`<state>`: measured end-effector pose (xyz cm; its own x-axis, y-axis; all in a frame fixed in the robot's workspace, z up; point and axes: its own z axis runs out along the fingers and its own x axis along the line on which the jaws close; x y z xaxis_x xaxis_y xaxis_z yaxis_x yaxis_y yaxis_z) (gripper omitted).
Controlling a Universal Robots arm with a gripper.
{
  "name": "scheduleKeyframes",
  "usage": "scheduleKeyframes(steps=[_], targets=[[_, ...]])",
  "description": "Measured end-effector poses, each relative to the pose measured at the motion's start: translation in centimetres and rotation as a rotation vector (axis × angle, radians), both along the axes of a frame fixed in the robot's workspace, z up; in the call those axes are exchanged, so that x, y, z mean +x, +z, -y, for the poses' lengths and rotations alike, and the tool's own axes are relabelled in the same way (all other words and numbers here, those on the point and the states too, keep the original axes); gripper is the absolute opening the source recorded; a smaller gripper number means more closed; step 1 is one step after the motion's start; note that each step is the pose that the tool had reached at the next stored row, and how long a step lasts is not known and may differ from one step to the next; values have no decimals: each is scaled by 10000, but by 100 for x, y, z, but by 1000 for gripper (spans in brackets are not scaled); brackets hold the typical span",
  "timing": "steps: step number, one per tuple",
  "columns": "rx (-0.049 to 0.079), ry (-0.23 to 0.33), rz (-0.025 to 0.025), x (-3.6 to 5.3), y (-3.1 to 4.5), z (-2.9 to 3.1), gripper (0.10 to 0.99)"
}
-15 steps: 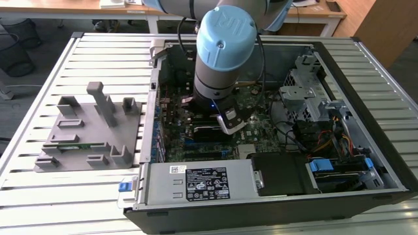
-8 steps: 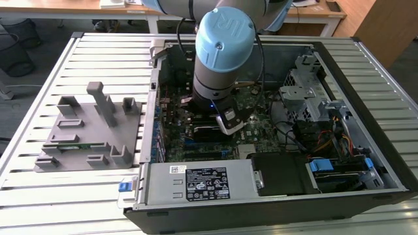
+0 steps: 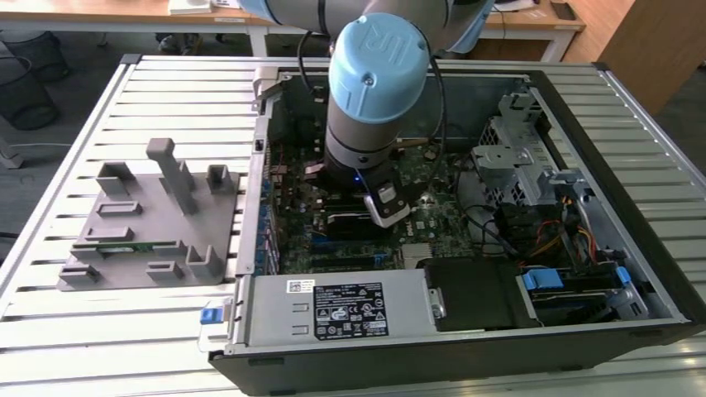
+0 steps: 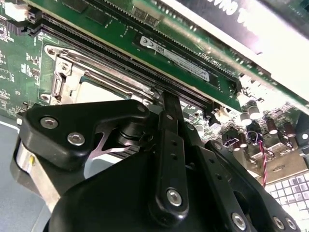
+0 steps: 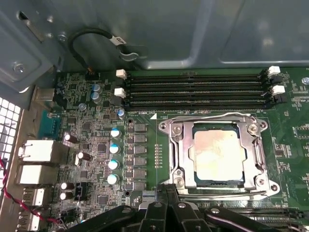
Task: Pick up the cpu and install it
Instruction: 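Install the second cpu locking lever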
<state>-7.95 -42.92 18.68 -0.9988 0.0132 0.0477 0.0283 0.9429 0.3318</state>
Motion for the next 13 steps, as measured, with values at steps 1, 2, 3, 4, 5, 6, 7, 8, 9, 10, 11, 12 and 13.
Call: scheduleKeyframes(steps=[1,2,3,4,5,6,7,8,9,10,11,12,13], targets=[[10,0,1,0,-2,-5,114],[14,1,0,-1,-3,-10,114],[16,1,-1,-2,-4,-15,114],[20,1,-1,-3,-6,-20,114],[20,1,-2,-5,-8,-25,114],[22,1,-1,-7,-10,-29,114],[22,1,-2,-9,-11,-31,114],[21,2,-2,-11,-10,-32,114],[20,2,-3,-13,-10,-32,114],[20,1,-3,-16,-10,-32,114],[20,1,-3,-17,-10,-33,114],[20,2,-3,-19,-10,-33,114],[20,2,-3,-20,-10,-33,114]])
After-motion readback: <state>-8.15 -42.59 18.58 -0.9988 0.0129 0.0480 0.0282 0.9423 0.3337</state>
